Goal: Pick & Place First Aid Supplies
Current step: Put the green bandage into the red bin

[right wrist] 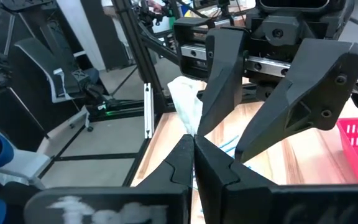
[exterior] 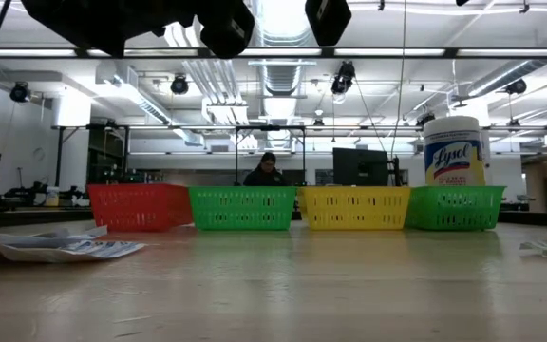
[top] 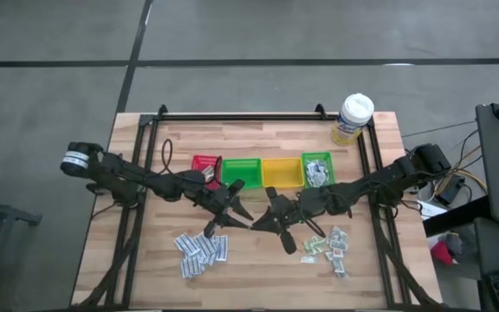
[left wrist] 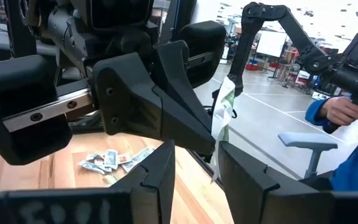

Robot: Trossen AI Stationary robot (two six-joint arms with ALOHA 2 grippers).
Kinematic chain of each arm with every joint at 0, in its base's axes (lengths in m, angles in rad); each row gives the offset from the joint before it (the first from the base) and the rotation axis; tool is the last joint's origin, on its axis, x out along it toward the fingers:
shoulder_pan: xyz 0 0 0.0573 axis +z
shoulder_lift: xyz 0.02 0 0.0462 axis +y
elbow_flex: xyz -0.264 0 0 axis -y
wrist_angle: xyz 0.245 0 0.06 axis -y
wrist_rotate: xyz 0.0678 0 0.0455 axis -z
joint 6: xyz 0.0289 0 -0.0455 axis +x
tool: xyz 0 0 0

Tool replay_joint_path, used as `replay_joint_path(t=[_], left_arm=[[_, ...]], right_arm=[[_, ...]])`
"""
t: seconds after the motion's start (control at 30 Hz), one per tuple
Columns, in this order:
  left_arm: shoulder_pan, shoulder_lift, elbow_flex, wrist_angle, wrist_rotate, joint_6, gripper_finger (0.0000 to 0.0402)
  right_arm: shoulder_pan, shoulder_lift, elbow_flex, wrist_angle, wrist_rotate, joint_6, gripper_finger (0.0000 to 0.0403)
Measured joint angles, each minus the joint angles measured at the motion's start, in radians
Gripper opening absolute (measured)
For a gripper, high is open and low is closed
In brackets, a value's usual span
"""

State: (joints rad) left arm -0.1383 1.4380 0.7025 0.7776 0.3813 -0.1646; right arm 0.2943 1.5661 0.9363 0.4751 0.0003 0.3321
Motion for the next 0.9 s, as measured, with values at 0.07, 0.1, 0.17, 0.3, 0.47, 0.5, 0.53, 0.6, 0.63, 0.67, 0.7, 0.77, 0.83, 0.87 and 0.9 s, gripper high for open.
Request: replay_joint_path(t=[0.07, 0.1, 0.17, 0.3, 0.47, 0.5, 0.53, 0.6, 0.63, 0.67, 0.7, 0.77, 0.83, 0.87, 0.9], left_arm=[[0.000, 0.000, 0.000, 0.000, 0.000, -0.001, 0.0117], [-0.001, -0.001, 0.000, 0.000, 0.003, -0.008, 0.0117], [-0.001, -0.001, -0.001, -0.001, 0.017, -0.021, 0.0117], [-0.001, -0.001, -0.002, -0.002, 0.034, -0.021, 0.0117], [-0.001, -0.003, -0.002, -0.001, 0.048, -0.023, 0.0117], [-0.001, -0.003, -0.002, -0.001, 0.048, -0.023, 0.0117], [-0.001, -0.003, -0.002, -0.001, 0.048, -0.023, 0.0117], [-0.001, -0.003, -0.001, -0.001, 0.048, -0.023, 0.0117], [-0.001, -0.003, 0.000, -0.001, 0.048, -0.023, 0.0117], [-0.001, -0.003, 0.002, -0.001, 0.048, -0.023, 0.0117], [-0.001, -0.003, 0.004, 0.000, 0.048, -0.023, 0.0117], [-0.001, -0.004, 0.007, 0.000, 0.048, -0.023, 0.0117], [-0.001, -0.004, 0.012, 0.001, 0.048, -0.023, 0.0117], [-0.001, -0.004, 0.014, 0.002, 0.048, -0.023, 0.0116], [-0.001, -0.004, 0.016, 0.005, 0.048, -0.023, 0.0115]], right_arm=[[0.000, 0.000, 0.000, 0.000, 0.000, 0.000, 0.0008], [0.000, 0.000, 0.000, 0.000, 0.000, -0.001, 0.0008], [0.000, 0.000, 0.000, 0.000, 0.000, -0.003, 0.0008], [0.000, 0.000, 0.000, 0.000, 0.003, -0.002, 0.0008], [0.000, 0.000, 0.000, -0.006, 0.003, 0.001, 0.0008], [0.000, -0.001, 0.000, -0.006, 0.003, 0.001, 0.0008], [0.000, -0.001, 0.000, -0.006, 0.003, 0.001, 0.0008], [0.000, -0.002, 0.000, -0.006, 0.003, 0.000, 0.0008], [-0.001, -0.002, 0.000, -0.006, 0.003, 0.001, 0.0008], [-0.001, -0.002, 0.000, -0.006, 0.005, 0.001, 0.0008], [-0.001, -0.002, 0.000, -0.006, 0.012, 0.001, 0.0008], [-0.001, -0.002, 0.000, -0.007, 0.024, 0.001, 0.0008], [-0.001, -0.002, 0.000, -0.006, 0.025, 0.001, 0.0008], [0.000, -0.002, 0.000, -0.005, 0.025, 0.001, 0.0008], [0.000, -0.002, 0.000, -0.005, 0.025, 0.003, 0.0008]])
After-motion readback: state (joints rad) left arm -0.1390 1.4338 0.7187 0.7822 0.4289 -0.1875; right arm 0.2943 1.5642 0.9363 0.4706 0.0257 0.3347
